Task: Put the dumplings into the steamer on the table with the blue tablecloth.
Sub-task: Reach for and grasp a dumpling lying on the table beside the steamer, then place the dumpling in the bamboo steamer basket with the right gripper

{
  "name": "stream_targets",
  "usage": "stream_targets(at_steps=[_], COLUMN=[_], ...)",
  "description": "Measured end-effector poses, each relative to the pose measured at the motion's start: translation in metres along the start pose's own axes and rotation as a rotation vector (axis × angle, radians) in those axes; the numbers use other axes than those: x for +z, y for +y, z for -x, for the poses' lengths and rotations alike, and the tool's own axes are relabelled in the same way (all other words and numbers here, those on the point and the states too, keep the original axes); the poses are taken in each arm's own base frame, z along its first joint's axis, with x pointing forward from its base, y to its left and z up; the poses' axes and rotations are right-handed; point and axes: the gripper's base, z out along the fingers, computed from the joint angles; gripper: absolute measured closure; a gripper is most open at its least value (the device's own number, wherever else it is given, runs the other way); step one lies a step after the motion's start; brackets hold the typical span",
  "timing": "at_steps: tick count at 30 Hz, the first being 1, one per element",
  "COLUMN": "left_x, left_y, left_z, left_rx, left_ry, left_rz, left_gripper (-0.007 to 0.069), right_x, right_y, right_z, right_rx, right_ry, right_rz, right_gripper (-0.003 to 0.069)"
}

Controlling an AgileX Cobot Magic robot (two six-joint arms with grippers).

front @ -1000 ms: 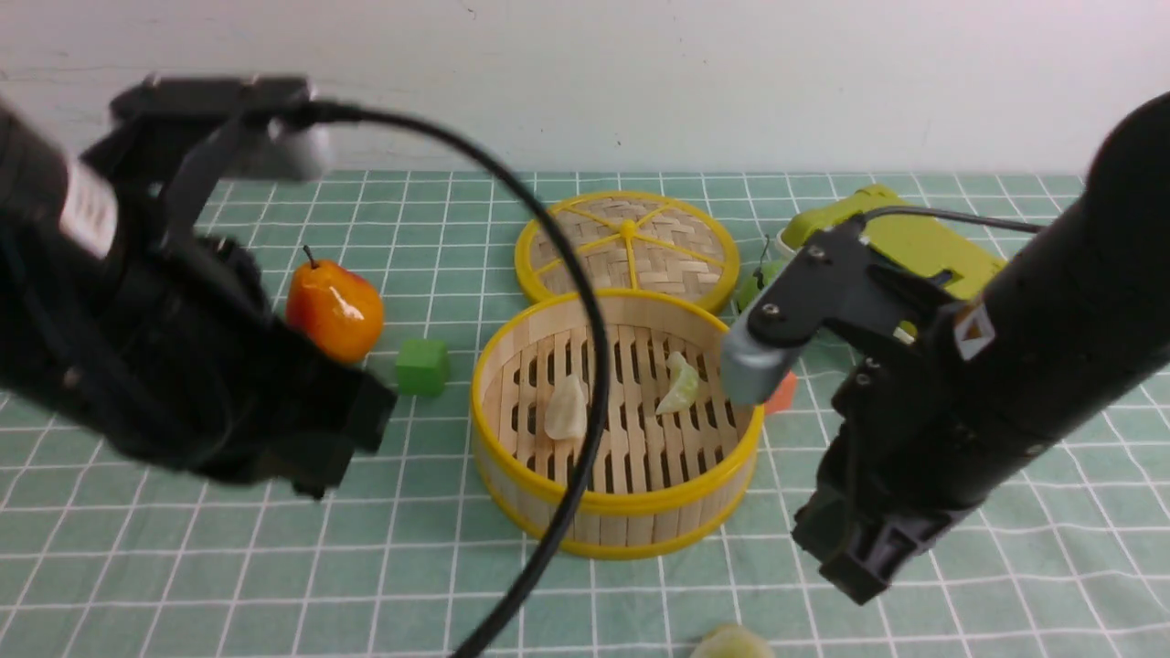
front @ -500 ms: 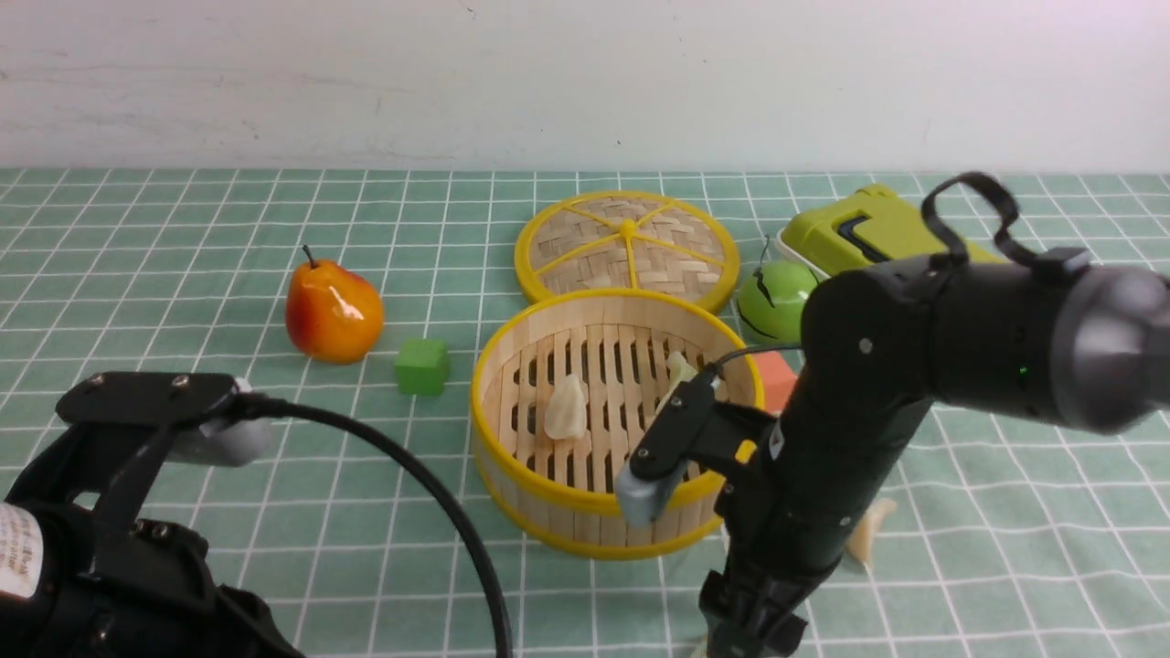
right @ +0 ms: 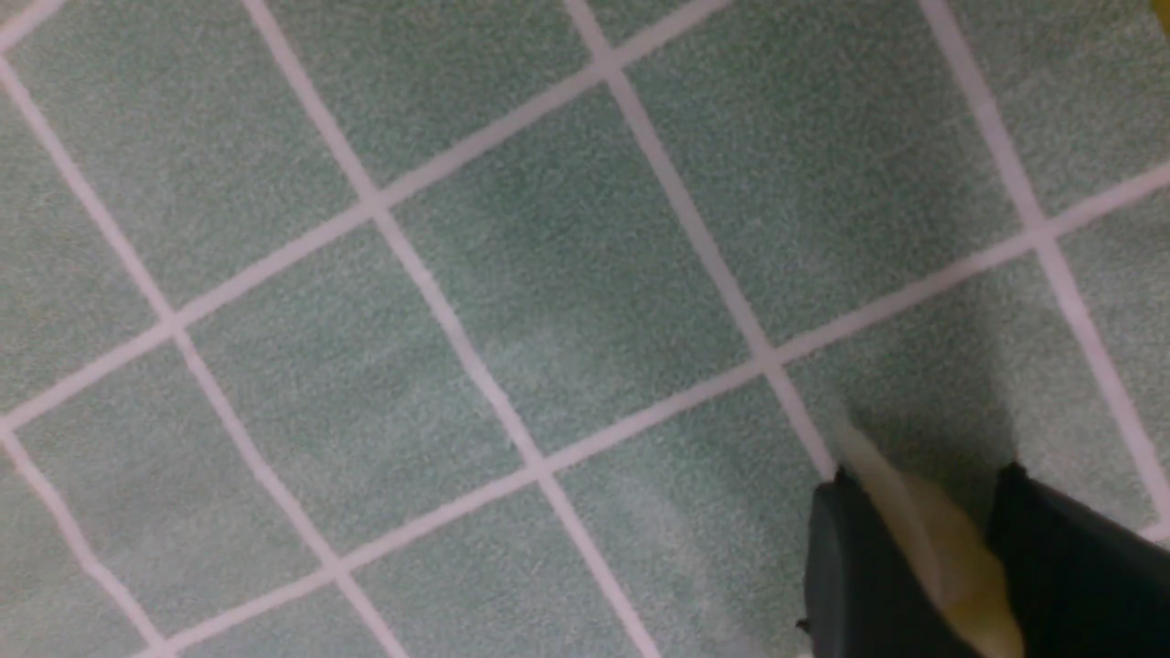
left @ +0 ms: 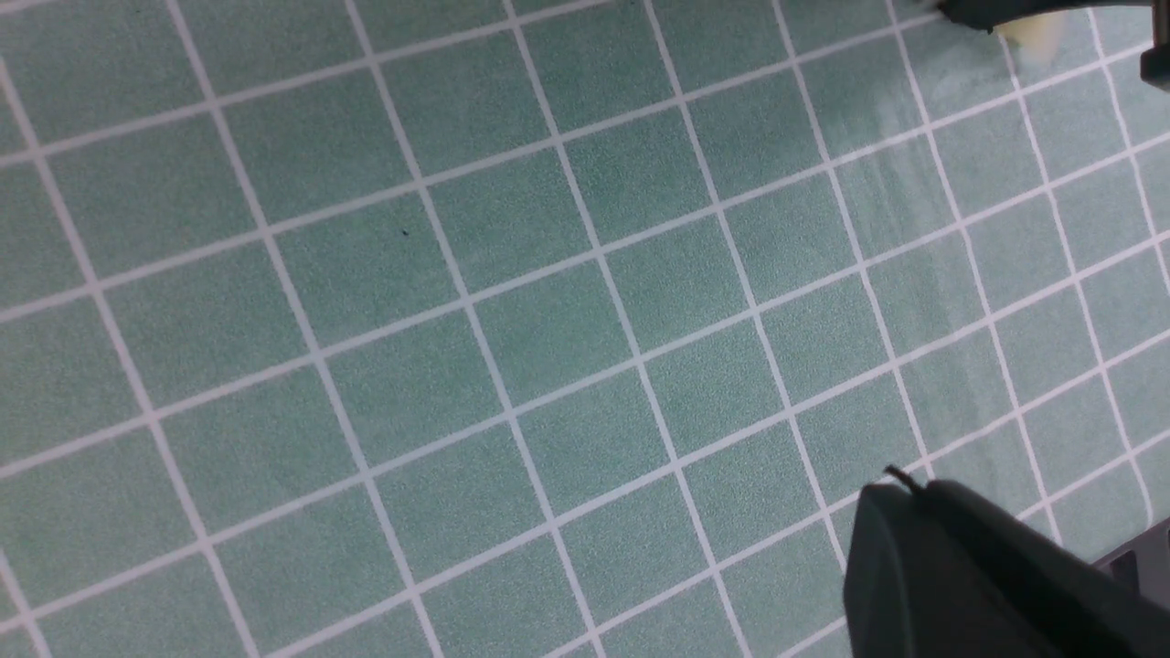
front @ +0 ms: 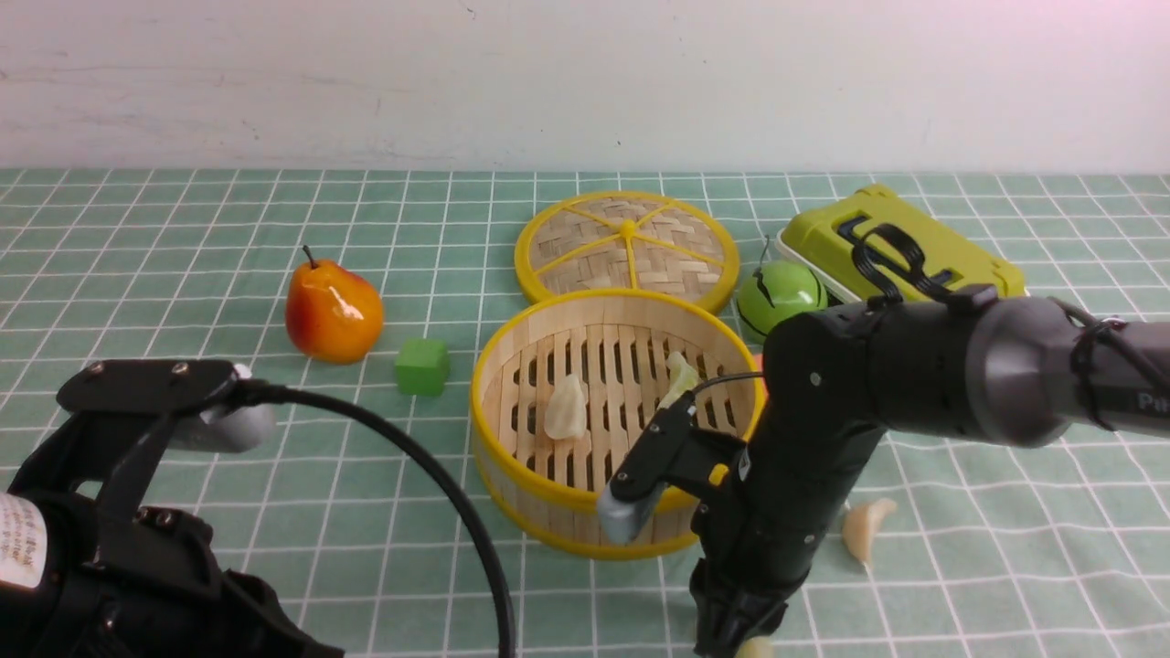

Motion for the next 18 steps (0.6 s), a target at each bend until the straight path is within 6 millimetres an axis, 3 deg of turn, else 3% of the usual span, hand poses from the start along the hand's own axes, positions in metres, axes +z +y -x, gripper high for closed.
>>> stream_targets(at_steps=[2, 6, 8, 10, 13, 18], left_x=[0.000, 0.000, 0.000, 0.000, 0.000, 0.000], left_y=[0.000, 0.000, 0.000, 0.001, 0.001, 0.003], left_z=[0.000, 0.000, 0.000, 0.000, 0.000, -0.002], left_rx=[0.001, 0.001, 0.001, 0.003, 0.008, 0.017], left_ry=[0.001, 0.004, 0.005, 0.005, 0.005, 0.019], left_rz=[0.001, 0.003, 0.003, 0.005, 0.012, 0.028], left_gripper=[0.0638, 0.0638, 0.0638, 0.0638, 0.0638, 0.0636], right_x=[-0.013, -0.062, -0.095, -0.113, -0.114, -0.064], right_y=[0.000, 0.002, 0.002, -0.001, -0.007, -0.032], right_z=[0.005, 0.026, 0.046, 0.063, 0.076, 0.097], right_rx=[0.002, 0.048, 0.092, 0.131, 0.175, 0.291], right_ry=[0.016, -0.041, -0.155, -0.262, -0.320, -0.324], right_rz=[0.001, -0.018, -0.046, -0.069, -0.083, -0.111], right_gripper=[0.0470, 0.0470, 0.0470, 0.0470, 0.0470, 0.0470])
